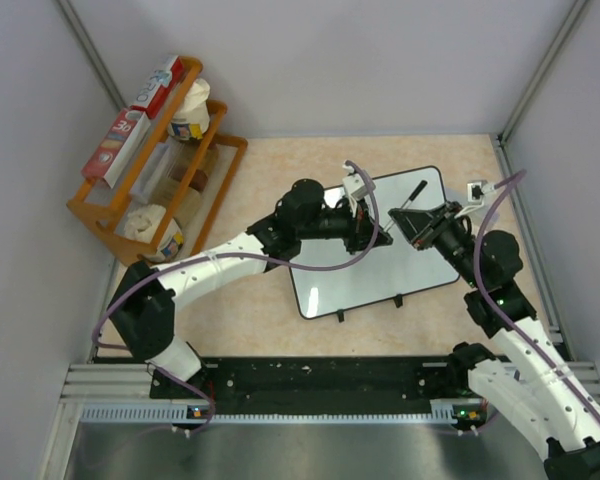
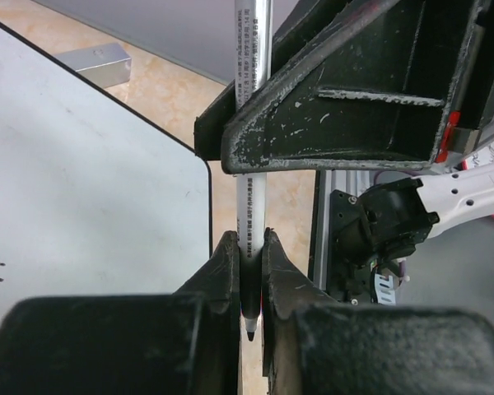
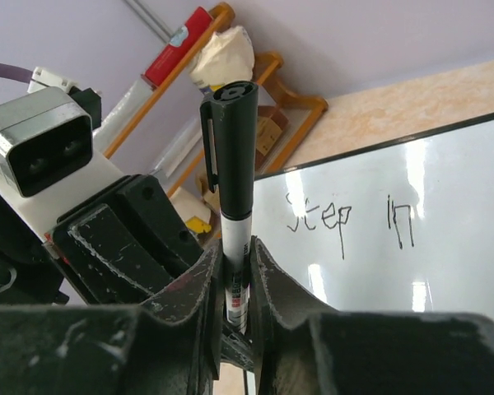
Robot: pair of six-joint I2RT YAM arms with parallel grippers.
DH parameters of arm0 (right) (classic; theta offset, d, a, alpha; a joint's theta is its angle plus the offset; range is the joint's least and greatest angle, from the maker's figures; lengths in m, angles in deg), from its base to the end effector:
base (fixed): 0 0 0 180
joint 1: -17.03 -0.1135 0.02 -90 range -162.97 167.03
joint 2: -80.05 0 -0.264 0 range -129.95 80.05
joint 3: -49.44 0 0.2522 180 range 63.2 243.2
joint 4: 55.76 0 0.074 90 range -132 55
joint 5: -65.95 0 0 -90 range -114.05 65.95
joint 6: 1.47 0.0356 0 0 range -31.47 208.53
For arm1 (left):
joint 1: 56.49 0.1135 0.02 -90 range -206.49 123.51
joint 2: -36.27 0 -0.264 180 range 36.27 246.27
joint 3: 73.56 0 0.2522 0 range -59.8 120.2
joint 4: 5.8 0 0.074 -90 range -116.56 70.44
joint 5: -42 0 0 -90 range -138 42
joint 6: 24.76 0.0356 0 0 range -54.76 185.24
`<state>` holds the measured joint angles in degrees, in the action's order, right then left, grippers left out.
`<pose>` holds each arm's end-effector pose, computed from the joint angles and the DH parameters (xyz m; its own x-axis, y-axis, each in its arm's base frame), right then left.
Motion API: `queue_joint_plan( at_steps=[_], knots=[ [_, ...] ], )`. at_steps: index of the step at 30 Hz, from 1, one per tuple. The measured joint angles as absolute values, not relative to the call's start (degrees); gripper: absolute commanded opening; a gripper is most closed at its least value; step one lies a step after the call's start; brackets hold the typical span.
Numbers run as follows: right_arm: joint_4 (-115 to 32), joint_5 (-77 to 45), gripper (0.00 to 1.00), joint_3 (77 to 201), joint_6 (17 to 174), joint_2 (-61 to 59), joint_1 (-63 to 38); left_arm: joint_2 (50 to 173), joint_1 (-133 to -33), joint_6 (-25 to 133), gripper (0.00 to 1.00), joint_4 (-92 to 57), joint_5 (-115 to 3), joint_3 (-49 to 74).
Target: Write a sentence on the whiteboard
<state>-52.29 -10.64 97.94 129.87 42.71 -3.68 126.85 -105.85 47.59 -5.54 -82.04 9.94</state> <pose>0.1516 0.0661 0.3370 -0.2752 0.5828 -0.7645 -0.5024 0.5909 0.6313 0.2296 -0.2981 0.3341 -0.3741 0.0501 -0.9260 0.9207 0.1397 -0.3644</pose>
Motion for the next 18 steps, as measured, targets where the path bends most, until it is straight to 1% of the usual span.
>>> queue_joint_plan(
  at_steps=[1, 2, 3, 4, 5, 13, 15, 17, 18],
  knots=[
    [-51.30, -10.45, 0.36, 98.51, 129.46, 42.46, -3.68, 126.77, -105.85, 47.81, 0.00, -5.98, -81.78, 9.94],
    [-49.95, -10.05, 0.55, 99.40, 128.83, 42.07, -3.62, 126.70, -105.88, 48.31, 0.00, -6.41, -81.49, 9.94],
    [-48.62, -9.42, 0.63, 100.43, 128.02, 41.70, -3.53, 126.42, -105.83, 48.97, 0.00, -7.27, -81.06, 9.94],
    [-47.52, -8.83, 0.69, 101.30, 127.71, 41.48, -3.51, 126.02, -105.72, 49.42, 0.00, -8.10, -80.84, 9.94],
    [-46.08, -8.06, 0.98, 102.59, 126.38, 41.20, -3.40, 125.46, -105.64, 50.39, 0.00, -9.39, -80.36, 9.94],
    [-42.76, 5.01, 0.99, 112.06, 122.60, 38.29, 0.99, 115.73, -105.24, 58.87, 0.00, -23.22, -79.90, 11.07],
    [-42.95, 9.88, 0.95, 113.24, 122.55, 37.04, 1.17, 113.67, -105.22, 60.97, 0.00, -26.57, -80.64, 11.93],
    [-43.57, 14.84, 0.88, 114.20, 122.60, 35.58, 1.19, 112.32, -105.22, 63.19, 0.00, -30.46, -81.98, 13.61],
    [-43.79, 17.31, 0.84, 114.70, 122.66, 34.77, 1.19, 112.06, -105.22, 64.33, 0.00, -32.34, -82.63, 14.64]
  ],
)
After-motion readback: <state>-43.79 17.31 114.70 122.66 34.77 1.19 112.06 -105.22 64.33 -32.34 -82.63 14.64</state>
